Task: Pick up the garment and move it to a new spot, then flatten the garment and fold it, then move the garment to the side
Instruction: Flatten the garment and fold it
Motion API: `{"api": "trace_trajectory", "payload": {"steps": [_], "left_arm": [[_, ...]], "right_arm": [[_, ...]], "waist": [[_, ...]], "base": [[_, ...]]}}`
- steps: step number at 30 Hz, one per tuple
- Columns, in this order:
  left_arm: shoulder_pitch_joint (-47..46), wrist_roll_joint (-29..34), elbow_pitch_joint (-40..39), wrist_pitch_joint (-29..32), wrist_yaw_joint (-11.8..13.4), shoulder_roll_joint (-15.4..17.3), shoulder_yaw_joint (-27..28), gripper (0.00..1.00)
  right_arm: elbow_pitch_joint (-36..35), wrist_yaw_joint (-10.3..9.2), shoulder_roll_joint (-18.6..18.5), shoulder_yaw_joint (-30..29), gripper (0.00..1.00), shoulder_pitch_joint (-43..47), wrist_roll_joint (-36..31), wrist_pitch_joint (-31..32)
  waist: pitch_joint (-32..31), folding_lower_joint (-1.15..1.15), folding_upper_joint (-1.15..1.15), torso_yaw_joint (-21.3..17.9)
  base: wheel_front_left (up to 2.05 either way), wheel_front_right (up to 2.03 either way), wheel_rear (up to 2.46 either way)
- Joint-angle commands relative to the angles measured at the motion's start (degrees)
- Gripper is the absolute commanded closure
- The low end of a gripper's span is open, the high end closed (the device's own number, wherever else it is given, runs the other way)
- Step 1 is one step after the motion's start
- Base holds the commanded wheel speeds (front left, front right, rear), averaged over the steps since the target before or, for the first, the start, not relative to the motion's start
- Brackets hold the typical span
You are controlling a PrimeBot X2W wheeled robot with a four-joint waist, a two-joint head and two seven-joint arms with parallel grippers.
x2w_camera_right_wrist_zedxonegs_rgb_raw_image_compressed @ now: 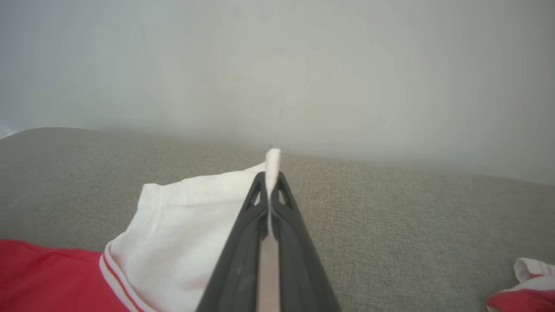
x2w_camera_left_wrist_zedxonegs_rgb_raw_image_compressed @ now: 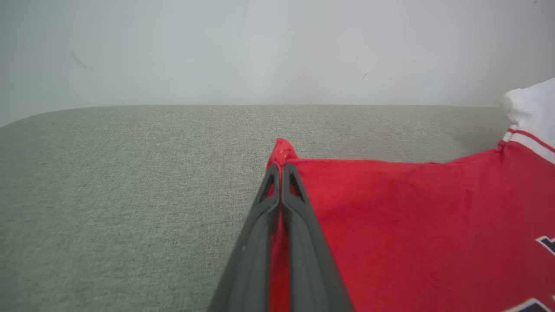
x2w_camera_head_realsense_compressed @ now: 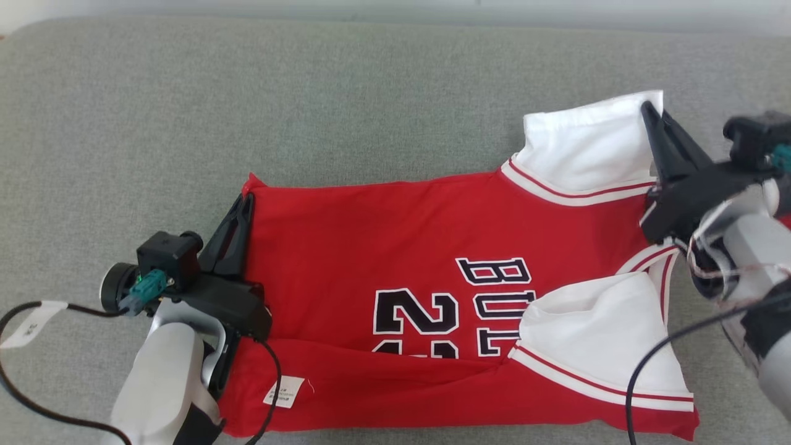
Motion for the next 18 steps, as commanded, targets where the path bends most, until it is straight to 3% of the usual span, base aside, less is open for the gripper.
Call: {"api": "trace_trajectory", "payload": {"steps": [1,7,18], "left_arm": [[1.3,0.7,-0.6,0.0,-0.2,0.3,0.4,1.0],[5.1,0.0,-2.8,0.0,-0.6,-0.1,1.3,1.0],[11.2,-0.8,-2.3,0.0,-0.9,-0.7,2.8,1.0]], "right_arm": [[-1.3,-0.07,-0.4,-0.7,1.0,2.7,-0.6,-0.2],[-10.1,-0.07,-1.4,-6.5,1.0,12.8,-3.0,-0.2],[-18.1,-0.07,-1.5,-11.5,1.0,27.0,-3.6,-0.2]], "waist": [[-1.1,0.01,0.0,-0.5],[-3.1,0.01,0.0,-0.7],[-6.8,0.01,0.0,-1.4]], "base": [[0.0,0.0,0.0],[0.0,0.0,0.0],[0.0,0.0,0.0]]}}
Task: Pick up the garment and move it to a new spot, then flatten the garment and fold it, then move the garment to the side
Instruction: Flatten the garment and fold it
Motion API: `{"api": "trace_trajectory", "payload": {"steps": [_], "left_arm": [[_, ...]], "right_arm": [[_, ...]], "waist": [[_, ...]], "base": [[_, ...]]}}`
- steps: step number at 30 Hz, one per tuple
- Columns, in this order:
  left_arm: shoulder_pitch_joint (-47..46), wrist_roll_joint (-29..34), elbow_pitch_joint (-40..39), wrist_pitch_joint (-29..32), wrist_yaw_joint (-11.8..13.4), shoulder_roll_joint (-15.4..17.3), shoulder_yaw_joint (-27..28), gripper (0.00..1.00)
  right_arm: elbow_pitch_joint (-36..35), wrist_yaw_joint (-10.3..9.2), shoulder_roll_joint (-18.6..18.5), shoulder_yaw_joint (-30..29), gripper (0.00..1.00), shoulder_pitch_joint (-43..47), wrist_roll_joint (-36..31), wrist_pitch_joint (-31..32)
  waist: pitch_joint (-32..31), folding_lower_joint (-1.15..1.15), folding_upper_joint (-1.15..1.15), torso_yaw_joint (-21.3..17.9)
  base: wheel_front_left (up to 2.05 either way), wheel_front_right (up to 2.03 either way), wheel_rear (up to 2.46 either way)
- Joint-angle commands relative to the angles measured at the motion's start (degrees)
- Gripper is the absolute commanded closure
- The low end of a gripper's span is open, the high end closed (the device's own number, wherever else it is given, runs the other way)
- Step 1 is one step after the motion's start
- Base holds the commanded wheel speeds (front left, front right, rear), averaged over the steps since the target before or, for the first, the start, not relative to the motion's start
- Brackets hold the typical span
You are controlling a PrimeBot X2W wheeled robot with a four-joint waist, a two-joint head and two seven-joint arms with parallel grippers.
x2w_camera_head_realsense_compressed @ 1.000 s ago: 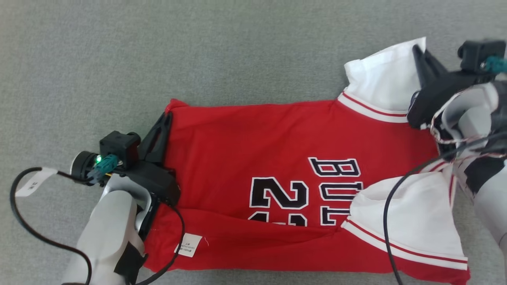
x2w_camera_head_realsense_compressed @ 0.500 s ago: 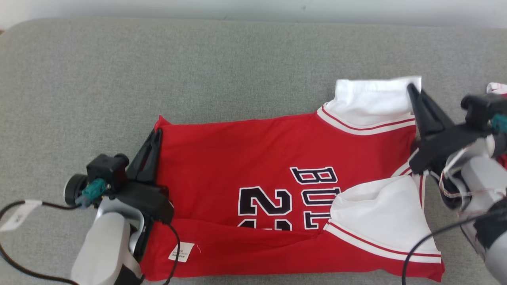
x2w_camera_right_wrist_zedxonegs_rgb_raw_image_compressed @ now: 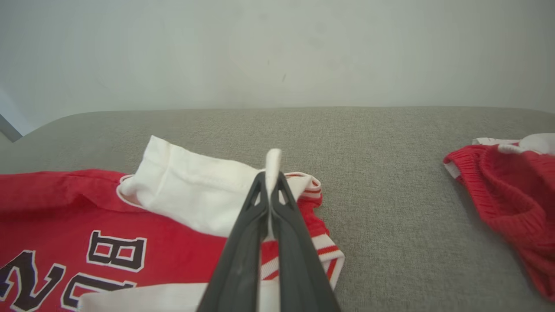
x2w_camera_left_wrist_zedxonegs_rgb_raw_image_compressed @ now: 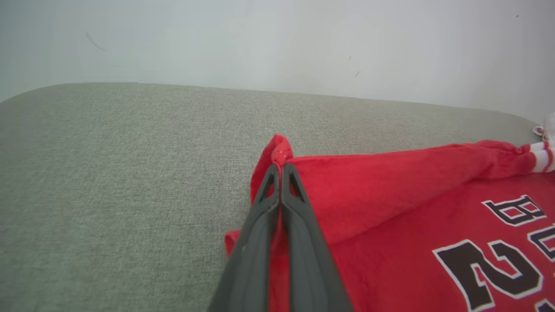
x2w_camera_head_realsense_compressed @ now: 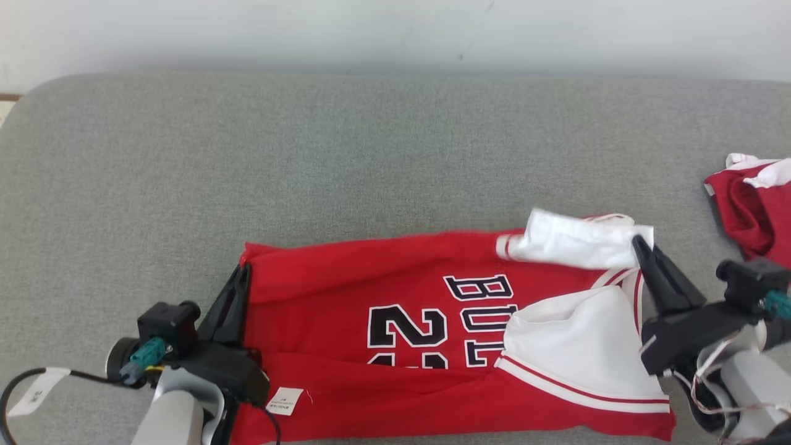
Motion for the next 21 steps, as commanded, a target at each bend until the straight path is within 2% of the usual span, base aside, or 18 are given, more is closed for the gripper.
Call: {"api": "trace_trajectory", "payload": {"steps": [1,9,21], "left_arm": [[1.5,-0.2,0.3,0.0,-0.1,0.0,0.5,1.0],[6.4,0.0,1.4,0.0,0.0,0.0,3.2,1.0],[10.4,-1.3,0.8,0.0,0.2,-0.1,5.1,1.0]], "right_arm": [[-0.6,-0.07,0.1,-0.2,1.0,1.5,0.7,-0.2],[-4.0,-0.07,0.5,-0.4,1.0,8.1,2.3,-0.2],[-6.3,-0.07,2.2,-2.0,1.0,12.1,3.6,-0.2]], "waist": [[-1.0,0.01,0.0,-0.4],[-3.7,0.01,0.0,-1.7],[-5.5,0.01,0.0,-2.8]], "base": [[0.0,0.0,0.0],[0.0,0.0,0.0],[0.0,0.0,0.0]]}}
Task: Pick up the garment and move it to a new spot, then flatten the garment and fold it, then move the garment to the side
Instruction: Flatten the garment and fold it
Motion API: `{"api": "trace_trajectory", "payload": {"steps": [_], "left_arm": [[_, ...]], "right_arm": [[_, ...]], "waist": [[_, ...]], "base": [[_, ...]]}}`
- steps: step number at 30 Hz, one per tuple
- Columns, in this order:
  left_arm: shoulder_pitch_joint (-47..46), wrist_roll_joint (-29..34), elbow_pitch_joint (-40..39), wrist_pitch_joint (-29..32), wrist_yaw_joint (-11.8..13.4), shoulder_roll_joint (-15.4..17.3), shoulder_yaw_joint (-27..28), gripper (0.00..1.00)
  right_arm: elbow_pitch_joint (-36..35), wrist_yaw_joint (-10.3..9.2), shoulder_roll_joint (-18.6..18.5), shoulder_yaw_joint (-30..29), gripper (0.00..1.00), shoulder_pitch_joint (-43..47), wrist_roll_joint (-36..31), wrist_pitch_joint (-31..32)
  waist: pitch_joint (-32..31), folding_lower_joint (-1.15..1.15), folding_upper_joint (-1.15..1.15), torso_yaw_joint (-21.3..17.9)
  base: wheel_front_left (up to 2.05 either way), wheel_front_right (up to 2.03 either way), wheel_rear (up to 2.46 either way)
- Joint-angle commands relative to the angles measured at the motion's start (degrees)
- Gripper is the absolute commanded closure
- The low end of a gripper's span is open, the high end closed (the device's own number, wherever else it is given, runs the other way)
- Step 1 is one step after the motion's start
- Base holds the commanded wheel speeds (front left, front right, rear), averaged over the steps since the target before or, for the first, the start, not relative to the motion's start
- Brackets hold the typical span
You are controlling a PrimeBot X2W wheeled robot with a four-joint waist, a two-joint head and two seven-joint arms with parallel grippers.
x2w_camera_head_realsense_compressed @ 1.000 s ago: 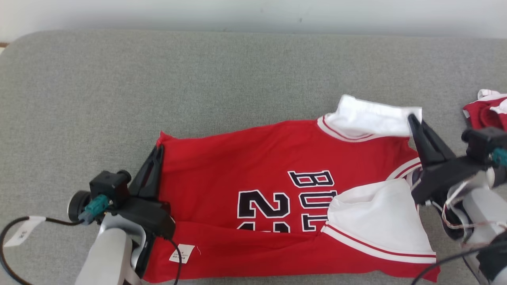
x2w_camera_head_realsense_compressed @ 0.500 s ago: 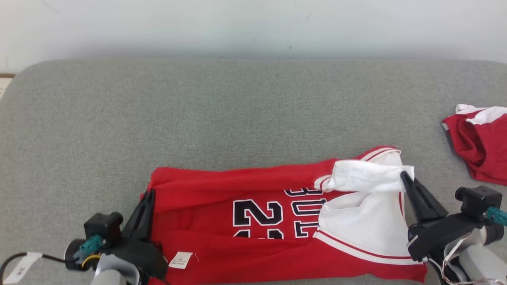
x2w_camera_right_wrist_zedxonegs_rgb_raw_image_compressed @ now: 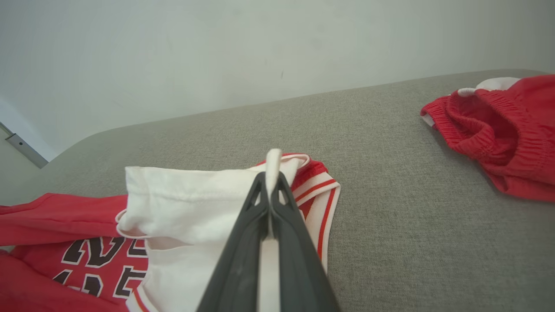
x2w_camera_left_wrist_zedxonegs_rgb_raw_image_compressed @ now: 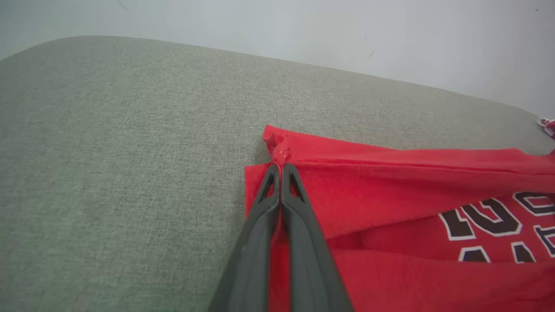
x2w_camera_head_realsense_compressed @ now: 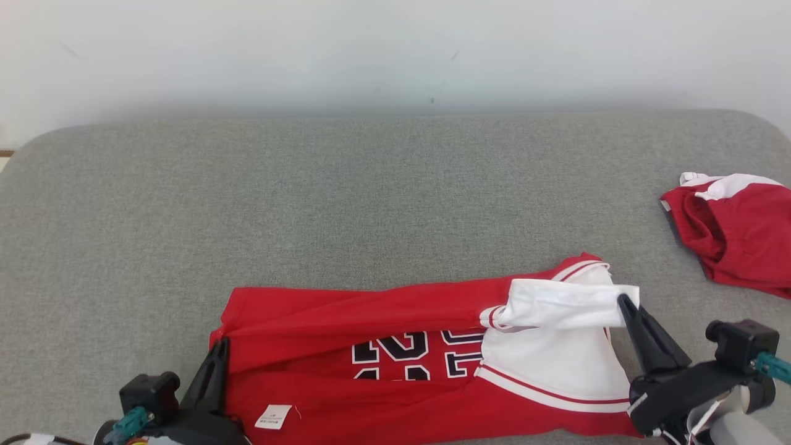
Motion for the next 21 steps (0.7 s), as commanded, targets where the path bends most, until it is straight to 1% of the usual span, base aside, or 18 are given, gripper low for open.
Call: {"api": "trace_trajectory", "payload": {"steps": [1,7,8,9,10,11,13,16,18,21], "left_arm": [[1.3,-0.6,-0.3,0.0,0.3,0.0,0.1,1.0],[2.8,-2.0,0.0,0.0,0.9,0.0,-0.6,1.0],[3.1,-2.0,0.2,0.0,1.1,0.0,-0.5,0.93],[3.4,-2.1,0.6,0.0,1.6,0.0,-0.3,0.55],[3.7,-2.4,0.9,0.0,1.8,0.0,-0.1,0.15],[3.9,-2.5,1.0,0.0,2.4,0.1,0.2,0.0],[4.5,-2.3,0.1,0.0,3.9,0.1,1.3,0.0],[7.0,-1.6,-1.7,0.0,5.5,0.0,2.2,0.0],[8.6,-1.9,-2.8,0.0,6.0,0.1,2.3,0.0],[10.1,-2.5,-3.6,0.0,6.3,0.0,1.8,0.0]], "right_arm": [[-0.1,-0.07,0.2,-0.2,1.0,1.4,0.4,-0.2],[1.0,-0.07,0.9,-0.4,1.0,3.1,0.8,-0.2],[1.7,-0.07,1.2,-0.5,0.99,3.5,1.5,-0.2],[2.5,-0.07,1.4,-0.1,0.16,3.7,2.0,-0.2],[2.9,-0.07,1.4,-0.4,0.0,3.2,2.1,-0.2],[3.2,-0.07,1.7,-1.1,0.0,2.9,2.5,-0.2],[4.1,-0.07,1.8,-2.4,0.0,3.1,1.1,-0.2],[4.5,-0.07,2.9,-6.7,0.0,3.9,-1.7,-0.2],[4.3,-0.07,4.0,-9.3,0.0,5.0,-3.8,-0.2],[4.2,-0.07,5.0,-9.8,0.0,5.5,-5.9,-0.2]], "waist": [[-0.2,0.0,0.01,-0.1],[-0.7,0.0,0.01,-0.3],[-0.7,0.0,0.01,-0.4],[-0.8,0.0,0.01,-0.4],[-0.9,0.0,0.01,-0.4],[-0.9,0.0,0.01,-0.4],[-1.0,0.0,0.01,-0.5],[-1.1,0.0,0.01,-0.6],[-1.2,0.0,0.01,-0.4],[-1.4,0.0,0.01,0.1]], "base": [[0.0,0.0,0.0],[0.0,0.0,0.0],[0.0,0.0,0.0],[0.0,0.0,0.0],[0.0,0.0,0.0],[0.0,0.0,0.0],[0.0,0.0,0.0],[0.0,0.0,0.0],[0.0,0.0,0.0],[0.0,0.0,0.0]]}}
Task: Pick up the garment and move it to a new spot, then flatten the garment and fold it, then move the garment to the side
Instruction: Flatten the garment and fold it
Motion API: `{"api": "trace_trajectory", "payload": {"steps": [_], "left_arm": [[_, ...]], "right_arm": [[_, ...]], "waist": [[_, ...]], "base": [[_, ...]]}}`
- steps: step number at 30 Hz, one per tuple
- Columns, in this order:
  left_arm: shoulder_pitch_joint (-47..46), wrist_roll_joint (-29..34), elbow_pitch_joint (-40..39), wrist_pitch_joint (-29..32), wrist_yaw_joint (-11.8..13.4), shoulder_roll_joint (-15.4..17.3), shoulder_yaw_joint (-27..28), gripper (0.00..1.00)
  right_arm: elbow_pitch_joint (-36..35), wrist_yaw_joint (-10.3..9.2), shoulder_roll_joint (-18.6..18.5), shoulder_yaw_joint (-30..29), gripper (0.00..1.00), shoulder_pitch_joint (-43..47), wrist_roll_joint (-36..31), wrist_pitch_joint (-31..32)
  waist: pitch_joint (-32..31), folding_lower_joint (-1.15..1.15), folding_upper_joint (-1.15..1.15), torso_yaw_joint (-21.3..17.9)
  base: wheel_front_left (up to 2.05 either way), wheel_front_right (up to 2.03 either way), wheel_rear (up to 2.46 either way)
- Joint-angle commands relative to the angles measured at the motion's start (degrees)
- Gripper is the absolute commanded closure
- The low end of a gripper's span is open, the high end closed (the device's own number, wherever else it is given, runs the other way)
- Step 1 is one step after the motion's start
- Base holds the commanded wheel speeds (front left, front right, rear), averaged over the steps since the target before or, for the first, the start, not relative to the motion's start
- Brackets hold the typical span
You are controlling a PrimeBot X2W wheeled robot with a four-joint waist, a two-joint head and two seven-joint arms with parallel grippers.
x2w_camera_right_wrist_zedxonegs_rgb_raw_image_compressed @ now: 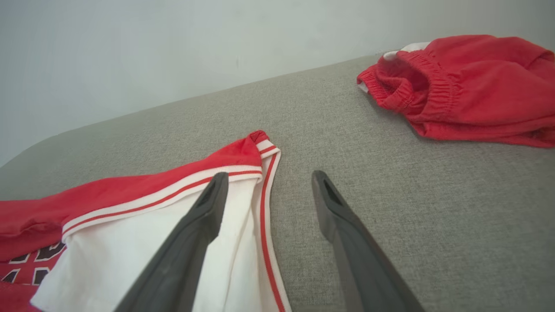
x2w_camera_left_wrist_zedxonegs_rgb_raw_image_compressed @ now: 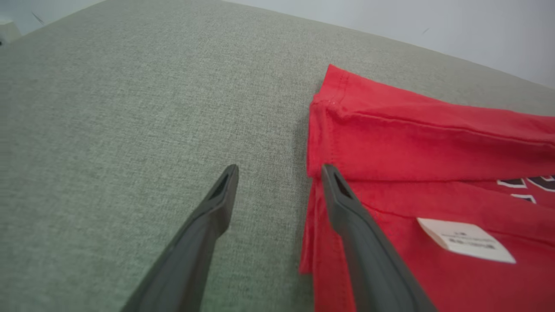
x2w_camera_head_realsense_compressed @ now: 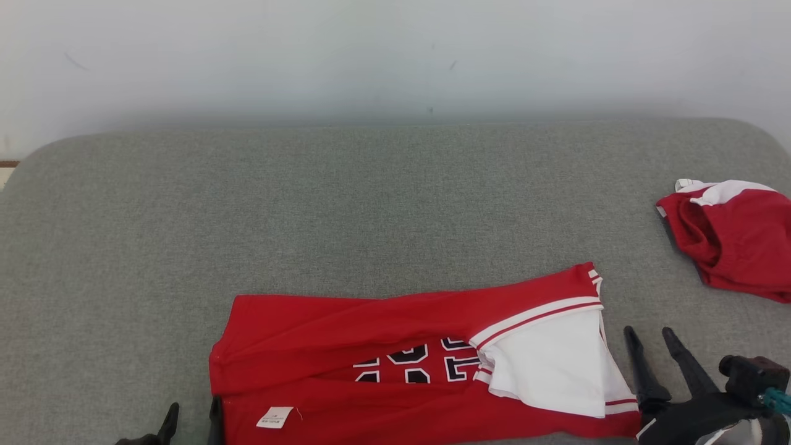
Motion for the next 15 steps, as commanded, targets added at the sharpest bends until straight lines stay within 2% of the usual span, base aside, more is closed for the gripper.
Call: {"api": "trace_trajectory", "payload": {"steps": [1,7,15], "left_arm": [[1.1,-0.3,-0.4,0.0,0.3,0.0,-0.5,0.0],[2.3,0.6,-3.0,0.0,1.1,0.1,-1.8,0.0],[2.9,1.8,-6.6,0.0,1.8,0.1,-2.4,0.0]], "right_arm": [[0.3,-0.07,0.4,0.1,0.0,0.4,-0.7,-0.2],[1.9,-0.07,2.1,-0.2,0.0,-0.3,-2.5,-0.2],[3.4,-0.07,4.6,-3.4,0.0,-0.5,-6.1,-0.2]], "waist": [[-0.2,0.0,0.0,0.5],[-0.9,0.0,0.0,1.6],[-1.6,0.0,0.0,2.0]], "base": [[0.0,0.0,0.0],[0.0,0.0,0.0],[0.0,0.0,0.0]]}}
